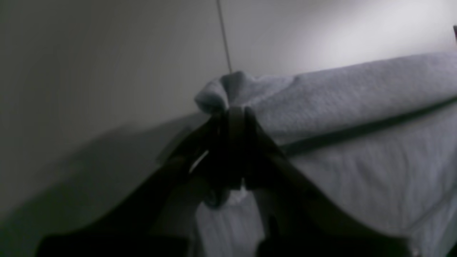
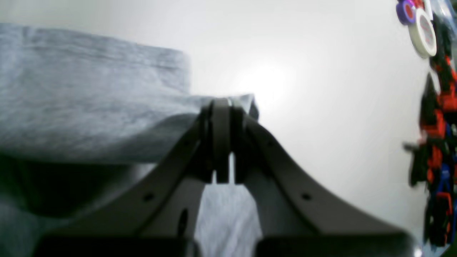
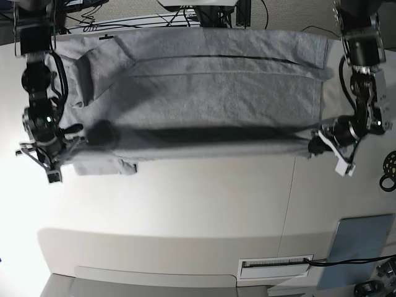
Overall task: Fold the T-shirt properly
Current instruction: 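Fold the lifted edge over onto the first fold with both grippers, then release and regrasp the folded hem end with the left gripper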
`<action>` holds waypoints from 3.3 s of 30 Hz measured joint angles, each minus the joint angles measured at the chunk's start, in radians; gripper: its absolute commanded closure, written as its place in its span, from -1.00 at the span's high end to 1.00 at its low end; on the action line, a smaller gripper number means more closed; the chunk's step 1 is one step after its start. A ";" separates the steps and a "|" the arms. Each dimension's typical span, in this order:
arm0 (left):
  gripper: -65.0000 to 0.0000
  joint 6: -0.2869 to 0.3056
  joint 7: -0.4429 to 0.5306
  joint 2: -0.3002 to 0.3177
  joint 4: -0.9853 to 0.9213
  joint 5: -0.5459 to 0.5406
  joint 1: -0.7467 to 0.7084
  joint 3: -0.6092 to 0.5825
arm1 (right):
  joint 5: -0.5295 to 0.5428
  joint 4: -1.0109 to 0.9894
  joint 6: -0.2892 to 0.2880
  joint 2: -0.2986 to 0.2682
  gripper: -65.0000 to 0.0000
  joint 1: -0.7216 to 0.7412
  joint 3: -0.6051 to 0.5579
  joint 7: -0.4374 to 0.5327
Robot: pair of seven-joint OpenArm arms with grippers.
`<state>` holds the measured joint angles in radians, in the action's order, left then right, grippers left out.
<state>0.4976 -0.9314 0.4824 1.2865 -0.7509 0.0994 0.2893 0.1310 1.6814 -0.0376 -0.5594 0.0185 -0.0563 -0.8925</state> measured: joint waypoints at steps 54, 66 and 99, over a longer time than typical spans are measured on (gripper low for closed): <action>-1.00 0.001 -0.076 0.083 0.316 -0.038 -0.326 0.006 | -0.131 0.421 0.075 0.033 -1.00 -0.664 0.223 -0.099; -1.00 -0.003 -0.172 0.084 0.369 -0.055 -0.338 0.006 | -0.131 0.421 0.074 0.033 -1.00 -0.664 0.223 -0.107; -1.00 0.004 -0.256 0.078 0.519 -0.106 -0.529 0.139 | -0.131 0.421 0.074 0.033 -1.00 -0.664 0.223 -0.115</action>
<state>0.5018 -1.1877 0.5602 1.8057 -0.8570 -0.4294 0.4286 0.0002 2.1025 0.0364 -0.5262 -0.6456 0.1665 -1.0077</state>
